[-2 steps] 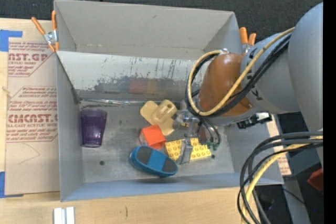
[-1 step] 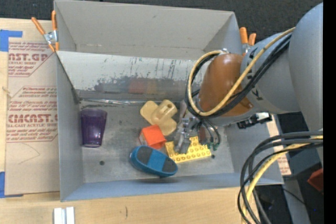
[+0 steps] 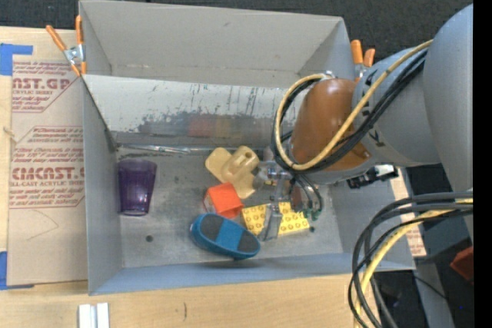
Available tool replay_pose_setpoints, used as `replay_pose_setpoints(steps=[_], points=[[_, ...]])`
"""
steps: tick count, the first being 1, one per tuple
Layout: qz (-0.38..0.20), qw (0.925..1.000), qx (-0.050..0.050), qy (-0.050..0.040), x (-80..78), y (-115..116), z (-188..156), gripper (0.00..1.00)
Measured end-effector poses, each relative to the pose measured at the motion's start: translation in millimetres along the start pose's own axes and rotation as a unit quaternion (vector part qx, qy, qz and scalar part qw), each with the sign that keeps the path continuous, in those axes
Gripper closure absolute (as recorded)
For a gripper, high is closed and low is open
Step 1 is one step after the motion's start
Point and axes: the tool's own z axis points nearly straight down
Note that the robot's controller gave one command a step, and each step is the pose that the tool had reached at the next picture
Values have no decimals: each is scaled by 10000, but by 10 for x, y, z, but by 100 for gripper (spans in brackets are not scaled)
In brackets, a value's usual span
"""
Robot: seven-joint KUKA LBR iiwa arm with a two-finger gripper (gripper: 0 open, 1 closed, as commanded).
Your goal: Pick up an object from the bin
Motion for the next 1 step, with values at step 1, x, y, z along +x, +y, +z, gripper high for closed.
replay_pose_setpoints(steps=[1], points=[[0,10000,0,0,0,0,0,0]])
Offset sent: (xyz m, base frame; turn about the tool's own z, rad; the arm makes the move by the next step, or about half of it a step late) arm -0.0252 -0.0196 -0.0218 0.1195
